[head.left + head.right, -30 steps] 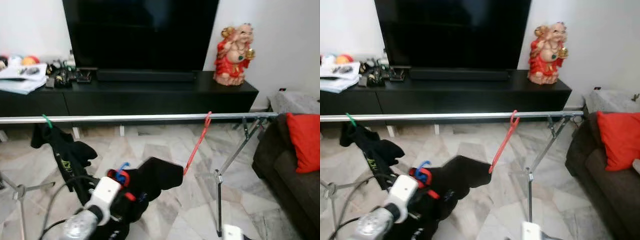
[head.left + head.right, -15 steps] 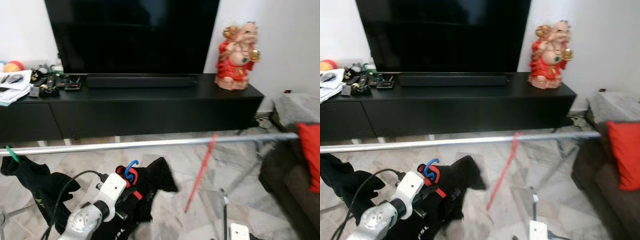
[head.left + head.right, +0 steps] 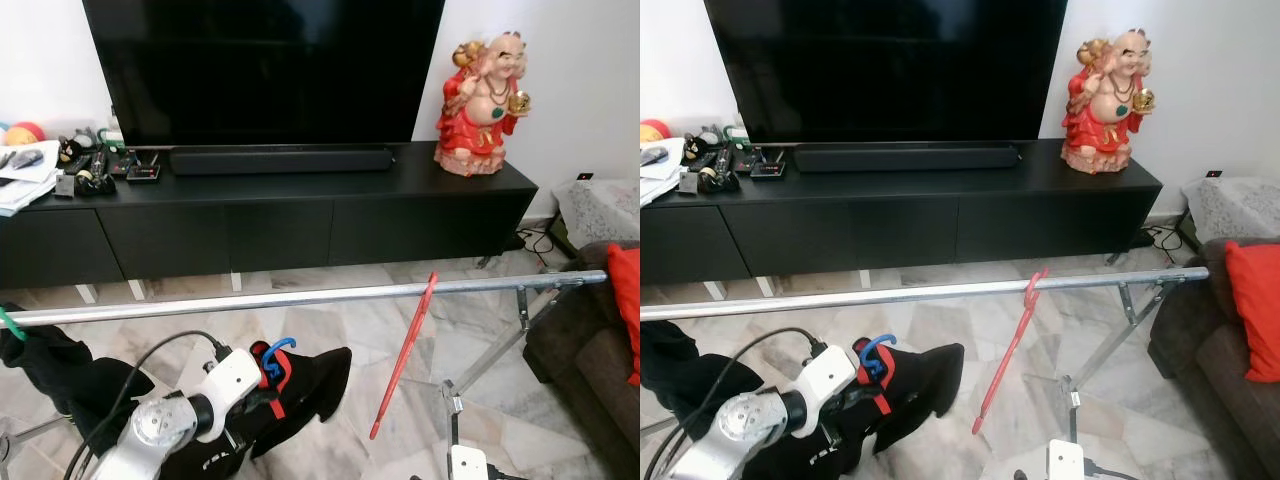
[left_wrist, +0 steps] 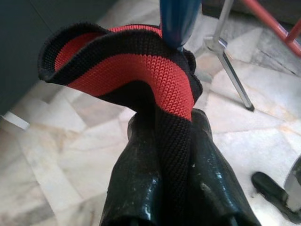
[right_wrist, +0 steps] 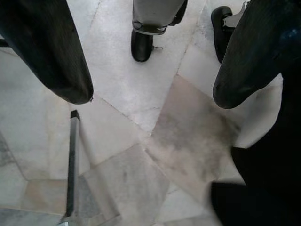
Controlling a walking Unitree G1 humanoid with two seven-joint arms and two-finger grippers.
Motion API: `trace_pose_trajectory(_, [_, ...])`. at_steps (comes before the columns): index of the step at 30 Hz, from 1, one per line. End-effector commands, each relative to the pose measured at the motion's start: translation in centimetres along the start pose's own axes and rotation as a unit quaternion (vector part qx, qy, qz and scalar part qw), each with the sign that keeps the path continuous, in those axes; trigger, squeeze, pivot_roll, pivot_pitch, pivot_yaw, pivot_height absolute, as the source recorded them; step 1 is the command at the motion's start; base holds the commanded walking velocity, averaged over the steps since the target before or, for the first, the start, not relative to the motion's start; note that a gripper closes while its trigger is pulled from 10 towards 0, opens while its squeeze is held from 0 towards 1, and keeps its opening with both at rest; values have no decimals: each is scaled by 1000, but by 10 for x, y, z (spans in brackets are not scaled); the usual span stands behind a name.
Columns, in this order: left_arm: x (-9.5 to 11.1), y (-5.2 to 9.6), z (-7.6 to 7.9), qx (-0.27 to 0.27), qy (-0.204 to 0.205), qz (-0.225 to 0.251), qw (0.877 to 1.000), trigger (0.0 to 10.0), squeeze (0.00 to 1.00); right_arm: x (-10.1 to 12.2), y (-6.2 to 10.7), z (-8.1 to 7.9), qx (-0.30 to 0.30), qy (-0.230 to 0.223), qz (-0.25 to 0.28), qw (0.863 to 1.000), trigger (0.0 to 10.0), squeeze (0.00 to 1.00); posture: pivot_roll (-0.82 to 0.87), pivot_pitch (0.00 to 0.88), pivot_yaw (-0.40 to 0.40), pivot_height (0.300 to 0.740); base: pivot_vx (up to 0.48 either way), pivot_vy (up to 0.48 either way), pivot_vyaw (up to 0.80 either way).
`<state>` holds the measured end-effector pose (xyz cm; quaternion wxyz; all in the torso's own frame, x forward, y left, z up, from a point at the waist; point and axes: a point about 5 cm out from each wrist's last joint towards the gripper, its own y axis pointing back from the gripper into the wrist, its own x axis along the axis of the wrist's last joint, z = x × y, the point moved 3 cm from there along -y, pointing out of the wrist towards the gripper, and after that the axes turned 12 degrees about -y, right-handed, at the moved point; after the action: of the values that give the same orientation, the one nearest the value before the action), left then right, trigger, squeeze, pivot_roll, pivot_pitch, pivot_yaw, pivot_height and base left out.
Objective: Hang hanger
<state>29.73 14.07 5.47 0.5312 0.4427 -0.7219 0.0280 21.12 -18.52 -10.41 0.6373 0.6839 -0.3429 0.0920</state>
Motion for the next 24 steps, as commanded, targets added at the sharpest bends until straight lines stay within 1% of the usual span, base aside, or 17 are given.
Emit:
trace_pose_trajectory(1, [17,-5,-10,4,-25,24,999,10000,0,0,0,0,-2,0,0,1000,10000,0,119,19,-34,740,0,0,0])
trace_pose_trajectory(2, [17,-5,-11,4,-25,25,999,10000,0,0,0,0,-2,0,0,1000,10000,0,119,19,-34,740,0,0,0])
trace_pose_trajectory(5, [25,-10,-20,15,-24,40,999,10000,0,-1,0,-3,0,2,0,1000,10000,0,117,19,-28,740,0,0,0])
trace_pose_trajectory(7, [28,-11,-23,17,-24,44,999,10000,0,-1,0,-3,0,2,0,1000,10000,0,117,19,-28,740,0,0,0])
trace_pose_trajectory(8, [30,-12,-27,26,-24,47,998,10000,0,-1,0,-3,0,2,0,1000,10000,0,117,19,-28,740,0,0,0])
trace_pose_trajectory(12, [34,-14,-35,43,-25,50,997,10000,0,-2,0,-3,-2,0,0,1000,10000,0,122,24,-27,740,0,0,0])
trace_pose_trajectory(15, [34,-16,-44,68,-18,48,996,10000,0,-2,0,-3,-3,0,-1,1000,10000,0,122,24,-27,740,0,0,0])
trace_pose_trajectory(16, [36,-17,-52,92,-12,49,995,10000,0,-3,0,-4,-2,-1,-2,1000,10000,0,122,24,-24,740,0,0,0])
trace_pose_trajectory(17, [36,-17,-57,107,-9,49,993,10000,0,-3,0,-4,-2,0,-2,1000,10000,0,122,24,-24,740,0,0,0])
trace_pose_trajectory(19, [36,-17,-58,110,-4,49,993,10000,0,-3,0,-4,-2,0,-2,1000,10000,0,124,25,-24,740,0,0,0])
trace_pose_trajectory(22, [35,-18,-65,132,11,45,990,10000,0,-3,0,-5,-2,-2,-2,1000,10000,0,124,26,-23,740,0,0,0])
trace_pose_trajectory(24, [34,-19,-68,141,11,42,989,10000,0,-3,0,-5,-2,-2,-2,1000,10000,0,124,26,-23,740,0,0,0])
